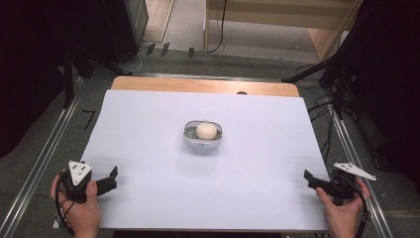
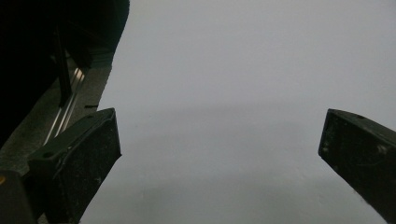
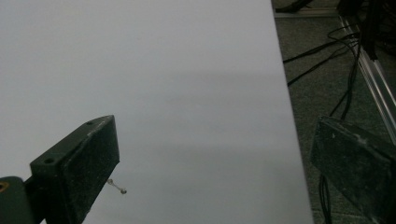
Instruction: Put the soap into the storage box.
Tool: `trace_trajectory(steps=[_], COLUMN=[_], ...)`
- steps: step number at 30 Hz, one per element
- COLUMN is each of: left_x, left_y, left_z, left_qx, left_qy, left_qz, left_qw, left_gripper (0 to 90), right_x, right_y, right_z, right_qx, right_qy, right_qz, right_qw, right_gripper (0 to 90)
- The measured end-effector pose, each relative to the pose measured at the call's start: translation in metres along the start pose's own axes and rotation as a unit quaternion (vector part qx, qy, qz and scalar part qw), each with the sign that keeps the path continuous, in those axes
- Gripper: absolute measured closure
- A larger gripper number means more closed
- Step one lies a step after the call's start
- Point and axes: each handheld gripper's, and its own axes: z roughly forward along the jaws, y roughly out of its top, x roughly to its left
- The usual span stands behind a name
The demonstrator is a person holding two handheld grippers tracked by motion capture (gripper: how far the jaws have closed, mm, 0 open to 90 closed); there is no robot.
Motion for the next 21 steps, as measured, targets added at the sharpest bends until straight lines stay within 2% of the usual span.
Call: trace_trajectory(steps=[6, 13, 15, 21], left_x=[0.002, 0.002, 0.003, 0.003], left_y=[0.0, 0.0, 0.0, 0.0], left_z=[0.0, -0.001, 0.0, -0.001], left_qx=[-0.002, 0.0, -0.003, -0.002], left_qy=[-0.003, -0.004, -0.006, -0.006], left_qz=[-0.006, -0.009, -0.012, -0.013], left_qw=[1.0, 0.9999, 0.9999, 0.9999], left_gripper=[0.0, 0.0, 0.0, 0.0], right_x=[-0.016, -0.027, -0.029, -0.026], right_y=[-0.004, -0.005, -0.006, -0.009], right_z=[-0.007, -0.012, -0.013, -0.012], right_qx=[-0.003, -0.013, -0.014, -0.011], right_qy=[-0.005, -0.004, -0.004, -0.013], right_qz=[0.014, 0.029, 0.037, 0.034], right_qw=[0.9999, 0.9995, 0.9992, 0.9993], right_gripper=[1.9, 2.5, 3.6, 5.8])
